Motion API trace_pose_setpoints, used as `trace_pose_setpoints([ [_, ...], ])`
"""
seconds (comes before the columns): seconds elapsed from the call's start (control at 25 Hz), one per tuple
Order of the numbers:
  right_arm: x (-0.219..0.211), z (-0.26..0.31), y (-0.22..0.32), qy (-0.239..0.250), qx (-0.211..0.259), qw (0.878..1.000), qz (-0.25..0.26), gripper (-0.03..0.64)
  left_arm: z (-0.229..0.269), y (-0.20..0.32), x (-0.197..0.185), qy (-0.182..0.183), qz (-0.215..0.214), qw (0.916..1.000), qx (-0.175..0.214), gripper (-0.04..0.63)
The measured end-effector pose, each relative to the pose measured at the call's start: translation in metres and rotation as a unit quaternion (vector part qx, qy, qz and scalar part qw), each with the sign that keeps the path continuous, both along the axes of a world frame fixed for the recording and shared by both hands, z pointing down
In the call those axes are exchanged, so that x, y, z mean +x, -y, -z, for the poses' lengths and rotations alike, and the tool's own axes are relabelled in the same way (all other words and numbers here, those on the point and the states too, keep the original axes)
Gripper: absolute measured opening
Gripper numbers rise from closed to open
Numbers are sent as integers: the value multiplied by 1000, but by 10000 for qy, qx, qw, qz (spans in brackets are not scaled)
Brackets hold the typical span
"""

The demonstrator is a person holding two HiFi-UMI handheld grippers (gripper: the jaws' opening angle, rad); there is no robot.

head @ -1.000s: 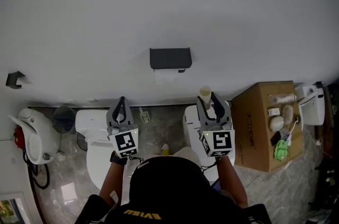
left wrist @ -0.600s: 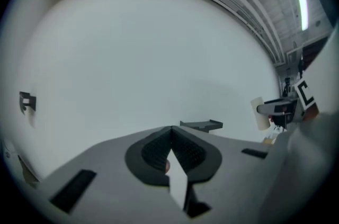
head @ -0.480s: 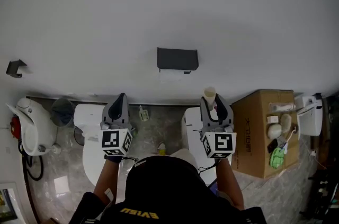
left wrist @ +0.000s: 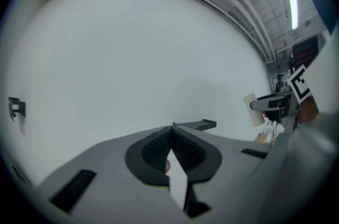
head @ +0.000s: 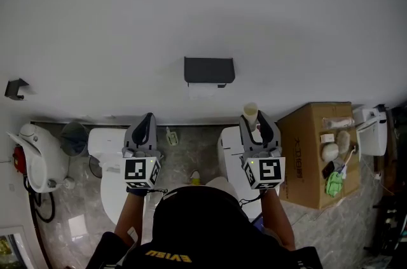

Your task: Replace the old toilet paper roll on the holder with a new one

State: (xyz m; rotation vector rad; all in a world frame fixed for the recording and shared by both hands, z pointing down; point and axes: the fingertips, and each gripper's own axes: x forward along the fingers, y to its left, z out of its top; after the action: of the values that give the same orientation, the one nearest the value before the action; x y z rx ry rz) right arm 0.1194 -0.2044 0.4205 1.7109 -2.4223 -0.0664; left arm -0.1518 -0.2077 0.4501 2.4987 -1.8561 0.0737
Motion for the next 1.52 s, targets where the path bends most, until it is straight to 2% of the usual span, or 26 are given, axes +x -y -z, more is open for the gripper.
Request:
trace_pose_setpoints([
  [0.36, -2, 4, 3, 21, 17, 10000, 60, 176, -7, -2, 17, -44, -216, 9997, -128, 12],
  [0.52, -5, 1, 8, -16, 6, 9999, 110, 175, -9, -4, 32, -195, -366, 9990, -177, 12],
  [0.68, -18, 2, 6, -63, 38, 9997, 221, 175, -5, -8, 44, -61, -460, 9989, -104, 12],
  [1.52, -16, 4, 14, -91, 45, 9997, 235, 175, -9, -6, 11, -124, -118, 9997, -169, 12],
])
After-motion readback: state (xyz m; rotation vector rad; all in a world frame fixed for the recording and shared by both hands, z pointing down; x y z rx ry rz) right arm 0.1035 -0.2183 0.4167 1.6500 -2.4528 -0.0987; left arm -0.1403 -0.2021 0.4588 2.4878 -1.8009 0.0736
